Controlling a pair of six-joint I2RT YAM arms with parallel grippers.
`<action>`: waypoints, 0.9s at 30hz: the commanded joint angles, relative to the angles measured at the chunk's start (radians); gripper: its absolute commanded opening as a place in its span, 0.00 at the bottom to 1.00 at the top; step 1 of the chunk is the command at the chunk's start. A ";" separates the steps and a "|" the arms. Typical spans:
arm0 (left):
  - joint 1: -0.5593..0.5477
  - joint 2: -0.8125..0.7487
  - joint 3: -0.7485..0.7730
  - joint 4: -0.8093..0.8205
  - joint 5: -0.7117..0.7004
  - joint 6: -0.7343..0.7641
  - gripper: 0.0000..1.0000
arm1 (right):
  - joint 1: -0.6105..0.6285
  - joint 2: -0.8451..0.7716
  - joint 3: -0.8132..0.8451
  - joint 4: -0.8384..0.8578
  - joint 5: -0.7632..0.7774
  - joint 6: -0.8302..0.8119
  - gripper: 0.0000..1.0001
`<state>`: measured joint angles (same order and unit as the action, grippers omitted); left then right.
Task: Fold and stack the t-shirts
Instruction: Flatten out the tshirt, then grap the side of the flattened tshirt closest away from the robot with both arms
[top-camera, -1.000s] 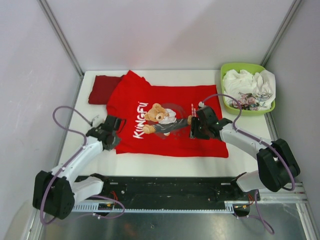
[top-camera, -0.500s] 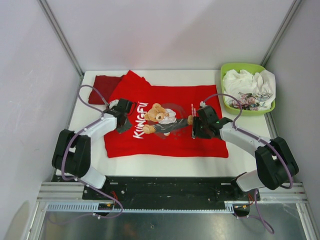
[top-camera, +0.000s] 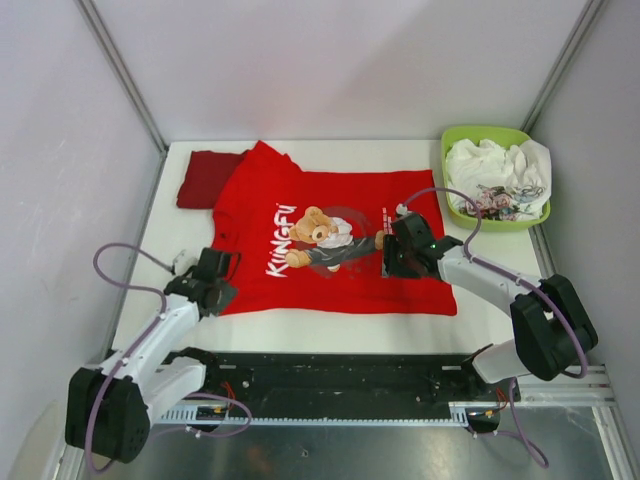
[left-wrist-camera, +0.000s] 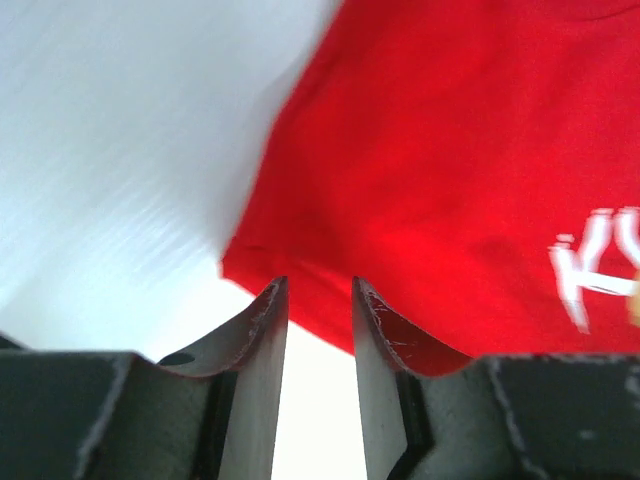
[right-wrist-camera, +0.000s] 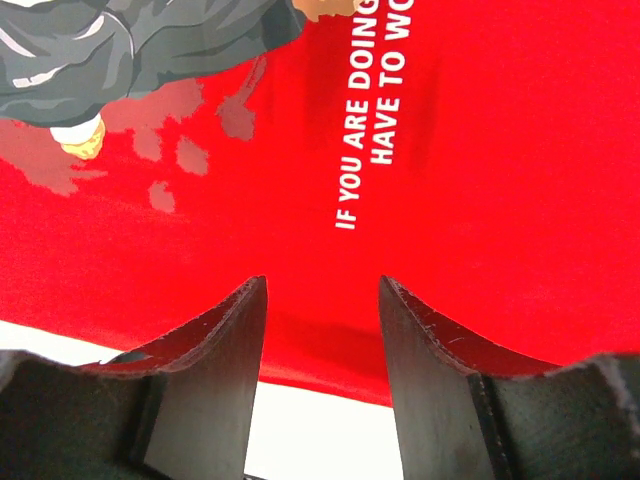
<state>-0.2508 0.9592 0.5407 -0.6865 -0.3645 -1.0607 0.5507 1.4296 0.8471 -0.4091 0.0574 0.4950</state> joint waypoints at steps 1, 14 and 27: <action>0.013 -0.040 -0.052 -0.066 -0.071 -0.134 0.35 | 0.010 -0.029 0.018 0.002 0.021 -0.015 0.54; 0.020 0.005 -0.081 -0.090 -0.130 -0.164 0.33 | 0.014 -0.030 0.005 0.009 0.018 -0.010 0.53; 0.020 0.074 -0.101 -0.038 -0.112 -0.143 0.22 | 0.014 -0.010 0.003 0.027 0.007 -0.002 0.53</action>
<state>-0.2386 1.0157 0.4511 -0.7509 -0.4446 -1.1873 0.5598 1.4284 0.8471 -0.4080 0.0566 0.4953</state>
